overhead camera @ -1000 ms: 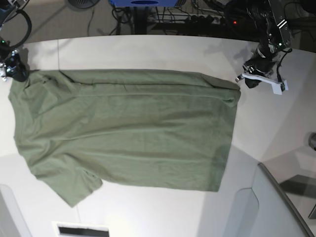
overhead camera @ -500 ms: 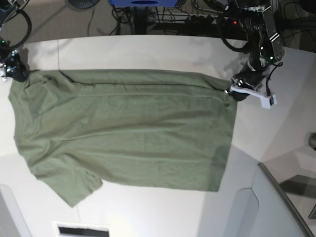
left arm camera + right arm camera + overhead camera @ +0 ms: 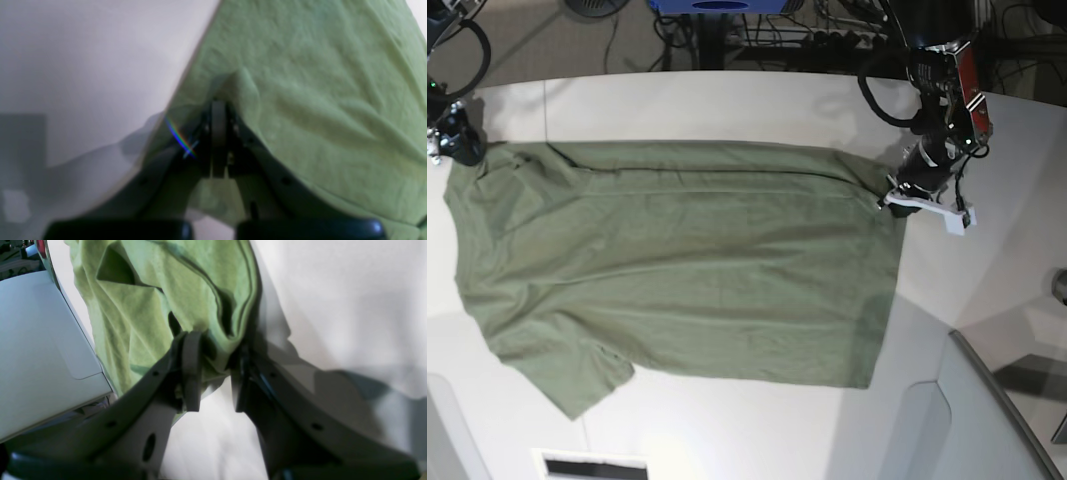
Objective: Layout the t-shirt on the table in an organized manner, then fold the t-shirt properly
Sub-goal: 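Hold the hem corners with both grippers and adjust the shirt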
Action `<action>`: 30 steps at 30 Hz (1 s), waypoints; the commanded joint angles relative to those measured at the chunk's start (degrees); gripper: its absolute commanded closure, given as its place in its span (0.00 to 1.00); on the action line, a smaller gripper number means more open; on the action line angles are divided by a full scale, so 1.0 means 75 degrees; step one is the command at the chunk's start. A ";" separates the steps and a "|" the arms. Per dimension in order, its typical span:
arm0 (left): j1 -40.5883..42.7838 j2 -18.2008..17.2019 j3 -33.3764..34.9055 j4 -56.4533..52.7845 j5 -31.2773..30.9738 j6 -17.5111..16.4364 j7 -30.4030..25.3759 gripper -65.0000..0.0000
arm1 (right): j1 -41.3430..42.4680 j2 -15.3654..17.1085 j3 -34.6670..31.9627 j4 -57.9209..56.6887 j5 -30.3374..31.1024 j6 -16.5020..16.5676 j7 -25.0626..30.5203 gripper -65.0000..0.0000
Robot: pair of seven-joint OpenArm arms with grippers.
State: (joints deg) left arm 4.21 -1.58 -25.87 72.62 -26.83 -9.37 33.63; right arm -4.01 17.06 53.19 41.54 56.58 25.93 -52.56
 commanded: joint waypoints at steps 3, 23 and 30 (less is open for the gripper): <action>-0.0391 0.0041 0.0360 -0.0053 -0.0097 -0.0129 -0.0117 1.00 | -0.0081 0.0111 -0.0006 0.0000 -0.0540 -0.0240 -0.0055 0.76; 0.0523 -0.0064 0.0677 0.2033 -0.0156 -0.0140 -0.0047 1.00 | -0.0057 0.0111 -0.0065 0.0000 -0.0540 -0.0240 -0.0055 0.76; 0.1895 0.0053 -0.0730 0.2162 -0.0168 -0.0175 -0.0117 0.59 | -0.0057 0.0099 -0.0065 0.0000 -0.0540 -0.0240 -0.0055 0.76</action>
State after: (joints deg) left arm 18.35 -0.99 -31.48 88.07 -27.35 -10.31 33.54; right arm -4.01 17.26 52.88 41.56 56.18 25.96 -52.73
